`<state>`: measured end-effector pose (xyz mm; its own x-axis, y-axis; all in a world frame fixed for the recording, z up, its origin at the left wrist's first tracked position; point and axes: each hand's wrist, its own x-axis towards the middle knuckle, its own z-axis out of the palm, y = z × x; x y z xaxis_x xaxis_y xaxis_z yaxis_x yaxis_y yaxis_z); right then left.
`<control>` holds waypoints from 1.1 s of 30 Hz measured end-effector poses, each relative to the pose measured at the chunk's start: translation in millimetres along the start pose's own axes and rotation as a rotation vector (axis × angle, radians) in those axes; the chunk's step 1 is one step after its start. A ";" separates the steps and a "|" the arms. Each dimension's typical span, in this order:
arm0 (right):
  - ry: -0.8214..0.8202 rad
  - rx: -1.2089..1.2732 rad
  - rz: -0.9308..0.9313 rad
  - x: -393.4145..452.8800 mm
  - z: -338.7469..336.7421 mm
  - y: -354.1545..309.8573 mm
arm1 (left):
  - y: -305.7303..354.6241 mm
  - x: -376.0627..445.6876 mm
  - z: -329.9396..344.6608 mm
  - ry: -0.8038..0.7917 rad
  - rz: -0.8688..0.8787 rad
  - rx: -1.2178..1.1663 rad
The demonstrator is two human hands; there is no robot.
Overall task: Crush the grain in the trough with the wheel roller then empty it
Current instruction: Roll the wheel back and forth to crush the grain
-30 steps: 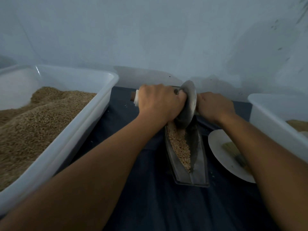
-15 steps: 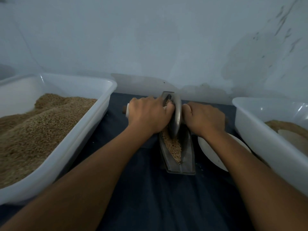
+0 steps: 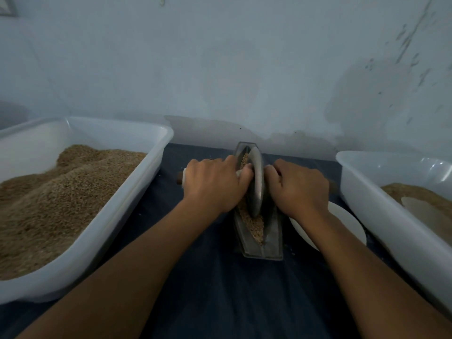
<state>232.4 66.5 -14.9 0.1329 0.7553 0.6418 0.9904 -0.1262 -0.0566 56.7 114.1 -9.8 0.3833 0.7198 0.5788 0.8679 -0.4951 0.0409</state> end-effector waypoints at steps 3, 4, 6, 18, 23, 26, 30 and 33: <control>0.041 0.045 0.023 -1.6 0.3 -0.1 | 0.0 2.3 -0.8 0.017 -0.001 0.013; 0.054 0.058 0.039 -2.0 0.2 0.1 | 0.5 2.9 -1.8 0.026 -0.001 0.016; 0.061 0.066 0.083 -2.5 -0.9 1.0 | 2.3 2.9 -5.6 0.057 -0.008 0.010; -0.147 0.175 0.060 12.1 -26.0 -3.2 | -4.8 17.3 -39.0 0.033 -0.038 0.008; -0.229 0.139 0.038 10.2 -24.0 -0.2 | -3.3 13.1 -29.0 -0.102 -0.061 -0.051; -0.253 0.115 0.041 9.5 -22.4 3.1 | 0.6 10.3 -23.7 -0.136 -0.067 -0.036; -0.283 0.080 0.048 11.1 -24.3 3.8 | -0.2 10.9 -23.5 -0.171 -0.065 -0.049; -0.344 0.110 0.074 14.3 -31.5 5.1 | 0.3 12.1 -29.3 -0.163 -0.047 -0.073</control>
<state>238.0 56.3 18.1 0.1911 0.9210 0.3396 0.9733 -0.1329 -0.1874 52.4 108.3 21.0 0.3940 0.8095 0.4352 0.8630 -0.4888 0.1278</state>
